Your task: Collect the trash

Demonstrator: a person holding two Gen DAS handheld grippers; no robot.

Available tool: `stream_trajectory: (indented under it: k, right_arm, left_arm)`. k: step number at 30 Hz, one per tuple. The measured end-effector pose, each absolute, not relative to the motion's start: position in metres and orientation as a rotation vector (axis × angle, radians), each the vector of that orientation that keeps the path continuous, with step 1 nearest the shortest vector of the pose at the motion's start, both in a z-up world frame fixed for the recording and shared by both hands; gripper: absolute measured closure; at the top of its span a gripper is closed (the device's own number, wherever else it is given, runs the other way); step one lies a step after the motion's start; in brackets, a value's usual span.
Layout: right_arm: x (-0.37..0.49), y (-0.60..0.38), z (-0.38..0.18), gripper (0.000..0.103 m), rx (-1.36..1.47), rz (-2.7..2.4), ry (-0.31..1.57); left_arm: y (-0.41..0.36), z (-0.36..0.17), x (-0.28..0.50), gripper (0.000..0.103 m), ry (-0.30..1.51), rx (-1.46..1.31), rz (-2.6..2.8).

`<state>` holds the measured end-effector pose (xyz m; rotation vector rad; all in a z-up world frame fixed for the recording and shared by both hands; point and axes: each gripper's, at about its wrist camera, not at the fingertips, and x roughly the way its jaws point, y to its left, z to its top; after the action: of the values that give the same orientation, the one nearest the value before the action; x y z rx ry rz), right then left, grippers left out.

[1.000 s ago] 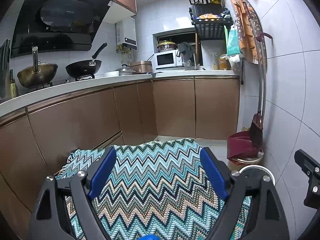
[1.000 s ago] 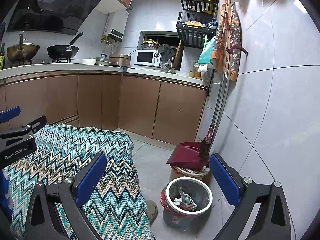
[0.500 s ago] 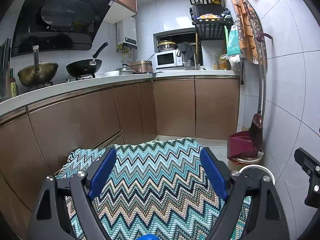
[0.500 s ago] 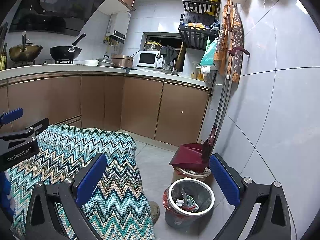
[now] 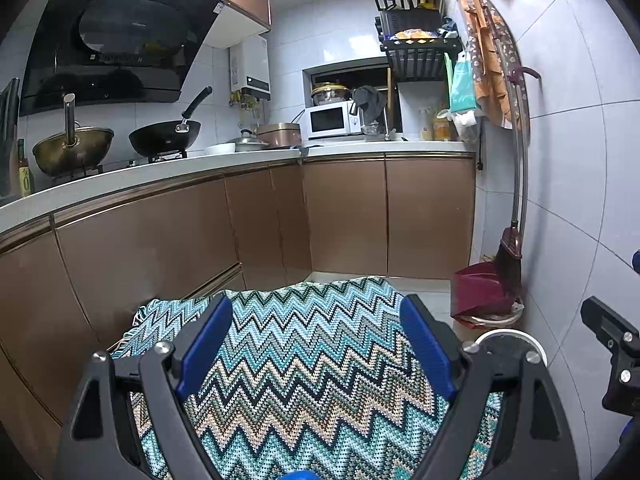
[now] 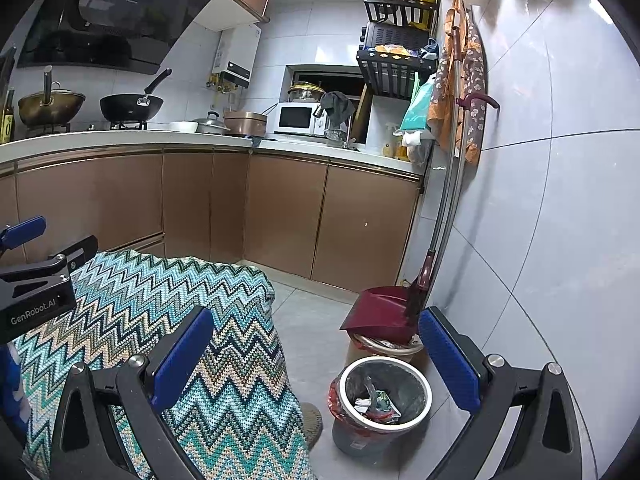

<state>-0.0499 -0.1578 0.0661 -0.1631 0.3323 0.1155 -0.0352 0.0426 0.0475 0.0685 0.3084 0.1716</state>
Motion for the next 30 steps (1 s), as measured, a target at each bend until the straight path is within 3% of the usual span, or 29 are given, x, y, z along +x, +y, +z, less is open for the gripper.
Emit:
stream_trajectory:
  k: [30]
  right_arm:
    - [-0.031, -0.162, 0.044, 0.000, -0.145, 0.121, 0.401]
  left_arm:
    - [0.036, 0.025, -0.015, 0.018, 0.393, 0.106, 0.122]
